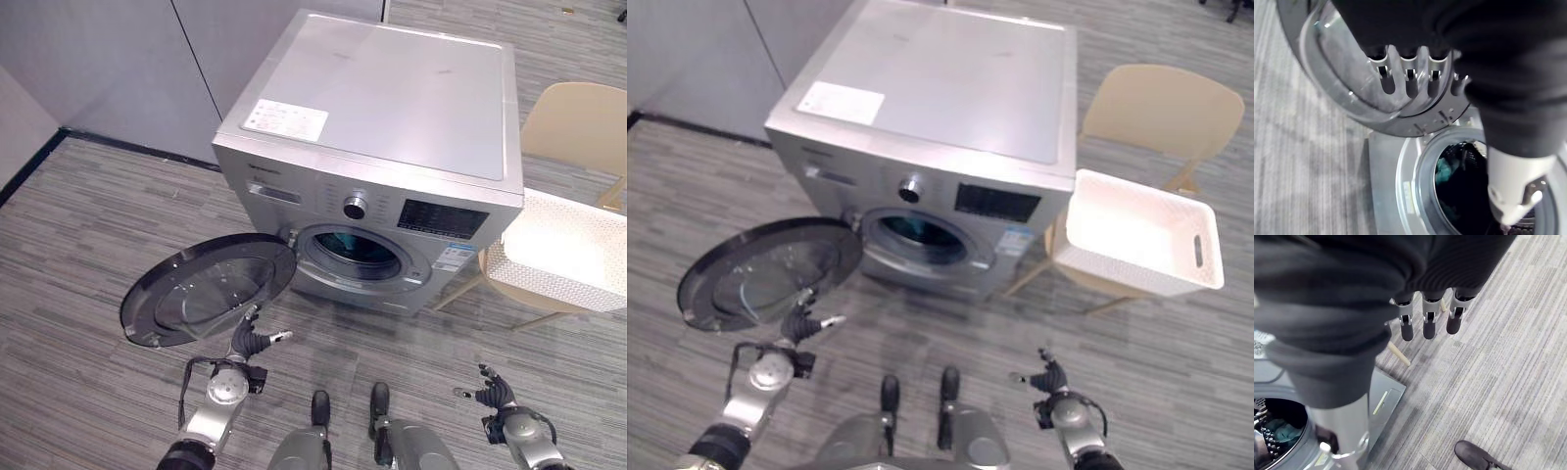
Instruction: Grab the laundry basket,head to the washer,open it,put in the laundry and shut it.
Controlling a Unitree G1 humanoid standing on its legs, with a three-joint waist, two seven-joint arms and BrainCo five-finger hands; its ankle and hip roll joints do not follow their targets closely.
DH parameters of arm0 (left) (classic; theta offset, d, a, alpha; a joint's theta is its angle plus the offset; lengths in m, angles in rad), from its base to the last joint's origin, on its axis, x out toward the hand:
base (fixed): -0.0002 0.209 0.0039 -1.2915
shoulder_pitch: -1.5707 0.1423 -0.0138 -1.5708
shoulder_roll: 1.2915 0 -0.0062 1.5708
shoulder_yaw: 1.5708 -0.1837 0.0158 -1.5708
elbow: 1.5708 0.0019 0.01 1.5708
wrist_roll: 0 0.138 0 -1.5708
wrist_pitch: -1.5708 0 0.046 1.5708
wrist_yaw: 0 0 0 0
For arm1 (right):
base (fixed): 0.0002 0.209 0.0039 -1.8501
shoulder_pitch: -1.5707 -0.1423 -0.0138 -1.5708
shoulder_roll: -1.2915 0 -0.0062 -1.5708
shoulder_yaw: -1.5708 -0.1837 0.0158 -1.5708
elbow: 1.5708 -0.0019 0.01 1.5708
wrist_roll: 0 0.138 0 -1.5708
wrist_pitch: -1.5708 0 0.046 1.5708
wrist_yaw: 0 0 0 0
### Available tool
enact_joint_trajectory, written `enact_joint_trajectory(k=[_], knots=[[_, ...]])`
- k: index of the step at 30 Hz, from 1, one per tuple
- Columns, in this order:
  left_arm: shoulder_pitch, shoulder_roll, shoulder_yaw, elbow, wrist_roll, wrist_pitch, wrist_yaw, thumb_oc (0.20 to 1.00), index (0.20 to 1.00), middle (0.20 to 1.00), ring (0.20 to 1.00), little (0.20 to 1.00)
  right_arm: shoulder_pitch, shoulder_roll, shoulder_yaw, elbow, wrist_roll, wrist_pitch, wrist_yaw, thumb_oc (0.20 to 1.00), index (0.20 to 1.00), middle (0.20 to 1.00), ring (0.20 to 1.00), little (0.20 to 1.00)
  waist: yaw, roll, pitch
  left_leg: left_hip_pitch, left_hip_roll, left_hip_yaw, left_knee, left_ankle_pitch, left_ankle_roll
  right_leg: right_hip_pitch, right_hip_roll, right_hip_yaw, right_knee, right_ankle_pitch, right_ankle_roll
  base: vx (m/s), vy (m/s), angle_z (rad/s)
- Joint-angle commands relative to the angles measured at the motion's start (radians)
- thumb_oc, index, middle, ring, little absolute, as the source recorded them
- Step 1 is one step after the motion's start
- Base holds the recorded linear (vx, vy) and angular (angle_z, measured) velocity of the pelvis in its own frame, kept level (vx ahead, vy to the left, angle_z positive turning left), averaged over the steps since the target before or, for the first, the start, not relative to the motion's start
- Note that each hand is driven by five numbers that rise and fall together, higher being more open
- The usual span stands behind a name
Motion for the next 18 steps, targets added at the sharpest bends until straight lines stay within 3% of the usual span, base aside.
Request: enact_joint_trajectory(k=[1,3,8,10,14,18], knots=[[-0.026,0.098,0.032,-0.049,0.144,-0.063,0.056,1.0,1.0,1.0,1.0,1.0,0.01,-0.022,0.007,-0.048,0.0,-0.024,-0.003,1.0,1.0,1.0,1.0,1.0,-0.003,-0.031,-0.093,-0.047,-0.009,-0.001,0.039,-0.061,-0.03,0.093,-0.072,0.035,0.047,-0.121,0.132,0.07,0.11,-0.15],[-0.088,0.178,0.054,-0.045,0.221,-0.058,0.095,1.0,1.0,1.0,1.0,1.0,0.019,-0.037,0.009,-0.075,-0.009,-0.031,0.005,1.0,1.0,1.0,1.0,1.0,-0.01,-0.029,-0.103,-0.031,-0.009,0.014,0.014,-0.059,-0.027,0.091,-0.078,0.044,0.04,-0.11,0.143,0.05,0.105,-0.31],[-0.224,0.284,0.059,0.086,0.282,-0.032,0.148,1.0,1.0,1.0,1.0,1.0,0.04,-0.056,0.022,-0.101,-0.015,-0.035,0.023,1.0,1.0,1.0,1.0,1.0,-0.027,-0.028,-0.107,-0.024,-0.011,0.029,-0.007,-0.054,-0.023,0.079,-0.083,0.054,0.035,-0.098,0.153,0.03,0.069,-0.11],[-0.254,0.3,0.056,0.136,0.282,-0.025,0.153,1.0,1.0,1.0,1.0,1.0,0.045,-0.062,0.025,-0.111,-0.019,-0.034,0.027,1.0,1.0,1.0,1.0,1.0,-0.031,-0.028,-0.109,-0.024,-0.01,0.033,-0.013,-0.052,-0.023,0.078,-0.084,0.055,0.033,-0.095,0.155,0.03,0.05,-0.07],[-0.407,0.368,0.002,0.418,0.286,0.006,0.141,1.0,1.0,1.0,1.0,1.0,0.041,-0.079,0.058,-0.116,-0.027,-0.029,0.042,1.0,1.0,1.0,1.0,1.0,-0.054,-0.035,-0.103,-0.04,-0.008,0.05,-0.018,-0.047,-0.021,0.054,-0.082,0.068,0.018,-0.076,0.163,0.0,0.052,-0.08],[-0.457,0.387,-0.03,0.53,0.301,0.016,0.123,1.0,1.0,1.0,1.0,1.0,0.035,-0.085,0.076,-0.115,-0.03,-0.028,0.049,1.0,1.0,1.0,1.0,1.0,-0.058,-0.043,-0.096,-0.064,-0.003,0.058,-0.017,-0.042,-0.021,0.034,-0.082,0.075,0.008,-0.062,0.167,-0.03,0.025,-0.15]])
